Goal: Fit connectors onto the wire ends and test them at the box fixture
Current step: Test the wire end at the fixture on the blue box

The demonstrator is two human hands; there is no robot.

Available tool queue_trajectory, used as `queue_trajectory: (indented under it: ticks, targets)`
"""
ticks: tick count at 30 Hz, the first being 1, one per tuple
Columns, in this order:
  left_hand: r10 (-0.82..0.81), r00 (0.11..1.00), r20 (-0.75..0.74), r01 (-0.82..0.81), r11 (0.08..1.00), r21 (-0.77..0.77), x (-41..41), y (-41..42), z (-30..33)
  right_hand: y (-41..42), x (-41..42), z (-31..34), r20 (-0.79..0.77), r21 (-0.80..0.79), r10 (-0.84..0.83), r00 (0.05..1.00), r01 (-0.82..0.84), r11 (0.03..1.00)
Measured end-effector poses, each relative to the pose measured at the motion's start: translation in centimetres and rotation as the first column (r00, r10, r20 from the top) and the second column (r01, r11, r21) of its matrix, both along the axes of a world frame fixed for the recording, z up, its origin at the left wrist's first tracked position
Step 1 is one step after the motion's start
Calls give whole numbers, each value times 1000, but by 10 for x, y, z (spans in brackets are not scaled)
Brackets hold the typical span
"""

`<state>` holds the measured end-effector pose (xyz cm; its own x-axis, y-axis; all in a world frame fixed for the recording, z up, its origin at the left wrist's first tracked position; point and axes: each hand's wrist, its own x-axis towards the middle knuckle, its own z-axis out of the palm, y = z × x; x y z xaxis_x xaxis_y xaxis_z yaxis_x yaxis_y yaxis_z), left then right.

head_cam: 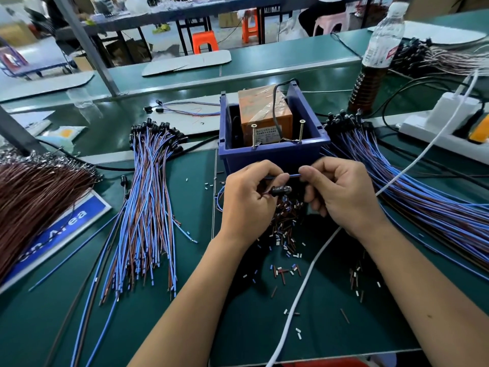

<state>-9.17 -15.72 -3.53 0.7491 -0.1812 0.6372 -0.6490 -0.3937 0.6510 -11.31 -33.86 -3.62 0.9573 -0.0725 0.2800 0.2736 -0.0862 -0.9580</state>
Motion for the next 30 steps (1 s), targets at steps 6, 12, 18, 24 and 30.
queue_trajectory:
  ticks: [6,12,18,24,30]
  targets:
    - [-10,997,-78,2,994,-111,-2,-1,2,-9,1,1,35,47,-26,999,24,999]
    - [-40,986,-162,-5,963,-268,1,7,3,-11,2,4,-5,238,17,1000,-15,971]
    - [-84,980,-183,48,980,-194,-1,3,2,4,-1,3,6,123,84,996,-84,989]
    - [-98,980,-176,66,981,-180,-4,1,2,3,0,0,40,80,52,998,-55,995]
    - [-76,989,-125,55,985,-165,-5,-4,3,4,-1,0,54,104,29,998,-35,994]
